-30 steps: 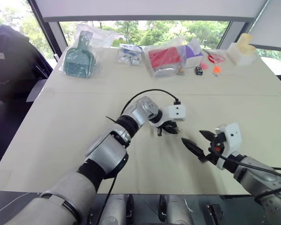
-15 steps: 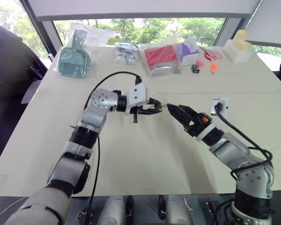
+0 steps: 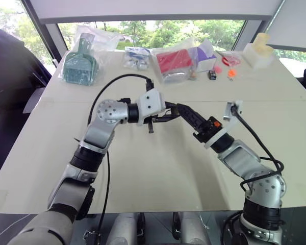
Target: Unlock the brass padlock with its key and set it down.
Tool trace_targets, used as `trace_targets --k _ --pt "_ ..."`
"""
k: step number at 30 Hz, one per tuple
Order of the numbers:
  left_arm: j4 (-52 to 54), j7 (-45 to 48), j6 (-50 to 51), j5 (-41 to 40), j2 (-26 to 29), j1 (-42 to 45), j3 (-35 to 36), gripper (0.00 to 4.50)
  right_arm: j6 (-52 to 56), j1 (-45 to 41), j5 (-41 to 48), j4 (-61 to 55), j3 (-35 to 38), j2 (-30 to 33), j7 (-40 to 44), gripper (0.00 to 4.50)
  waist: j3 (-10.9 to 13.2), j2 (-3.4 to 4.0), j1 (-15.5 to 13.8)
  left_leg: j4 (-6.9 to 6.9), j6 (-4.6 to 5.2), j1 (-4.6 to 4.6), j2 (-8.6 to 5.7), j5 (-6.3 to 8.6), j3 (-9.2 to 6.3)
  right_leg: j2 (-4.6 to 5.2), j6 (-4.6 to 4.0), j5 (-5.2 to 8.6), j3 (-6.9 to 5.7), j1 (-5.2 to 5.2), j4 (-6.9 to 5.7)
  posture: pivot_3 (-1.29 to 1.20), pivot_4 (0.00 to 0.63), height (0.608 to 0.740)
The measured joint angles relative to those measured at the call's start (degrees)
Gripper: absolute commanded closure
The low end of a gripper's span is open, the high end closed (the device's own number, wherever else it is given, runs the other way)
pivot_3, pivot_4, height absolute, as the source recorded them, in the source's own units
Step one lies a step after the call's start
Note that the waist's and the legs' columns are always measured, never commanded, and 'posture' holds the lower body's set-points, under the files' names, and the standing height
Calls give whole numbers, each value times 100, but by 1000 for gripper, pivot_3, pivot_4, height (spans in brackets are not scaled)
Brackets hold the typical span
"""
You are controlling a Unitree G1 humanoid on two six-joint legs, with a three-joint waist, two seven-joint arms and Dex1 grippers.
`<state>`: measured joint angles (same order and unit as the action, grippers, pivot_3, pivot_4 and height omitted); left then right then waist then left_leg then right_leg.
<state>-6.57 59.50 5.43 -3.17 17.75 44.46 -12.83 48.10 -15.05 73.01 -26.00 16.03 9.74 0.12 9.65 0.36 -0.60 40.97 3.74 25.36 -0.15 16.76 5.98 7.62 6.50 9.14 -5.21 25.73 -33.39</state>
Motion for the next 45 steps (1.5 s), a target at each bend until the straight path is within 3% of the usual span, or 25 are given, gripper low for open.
trace_targets --k 6,14,21,26,34,38,42,44,45 --pt "1 0 -18 -17 -43 11 -1 3742 -171 67 135 9 -105 -13 -177 4476 0 0 1 0 0 0 0 0 0 0 0 0 0 0 0 0 150 735" --pt "0 -226 -363 104 -57 22 -69 3742 -423 117 188 47 -232 -25 -297 4476 0 0 -3 0 0 0 0 -1 0 0 1 0 0 -1 1 0 150 735" --pt "-214 -874 -1472 798 -47 21 -297 3742 -768 98 252 182 -237 -272 -497 4476 0 0 -5 -1 0 -2 0 0 0 0 1 0 0 -2 1 0 150 735" --pt "-619 -1606 -2518 1560 -32 23 -479 3742 -921 65 358 323 -244 -453 -776 4476 0 1 -3 -2 0 -2 0 -1 1 0 2 -1 0 -2 0 0 150 735" --pt "-1435 -3712 -4299 3416 166 65 -631 3742 -1024 -130 395 485 -309 -642 -1193 4476 0 1 -2 -8 5 -2 2 3 2 1 5 -3 0 1 -2 0 150 735" --pt "-1592 -3435 -4194 2998 24 65 -654 3742 -1096 -72 352 448 -355 -608 -1203 4476 0 1 -11 -7 1 -2 2 0 6 3 4 -2 0 0 0 0 150 735" --pt "-1595 -2604 -3691 1990 -135 182 -652 3742 -1180 97 58 397 -342 -105 -672 2628 0 2 0 -5 2 0 2 1 9 3 4 -2 0 0 5 0 150 735" --pt "-1586 -2259 -3635 1732 -101 374 -658 3742 -1185 120 -286 346 -350 458 -283 1611 2 6 6 -6 16 -2 2 9 11 3 4 -2 0 0 4 0 150 735" --pt "-1581 -2093 -3619 1626 -88 435 -664 3742 -1194 122 -610 287 -406 891 -35 1611 1 9 5 -6 31 -4 2 17 13 3 4 -1 0 0 4 0 150 735"
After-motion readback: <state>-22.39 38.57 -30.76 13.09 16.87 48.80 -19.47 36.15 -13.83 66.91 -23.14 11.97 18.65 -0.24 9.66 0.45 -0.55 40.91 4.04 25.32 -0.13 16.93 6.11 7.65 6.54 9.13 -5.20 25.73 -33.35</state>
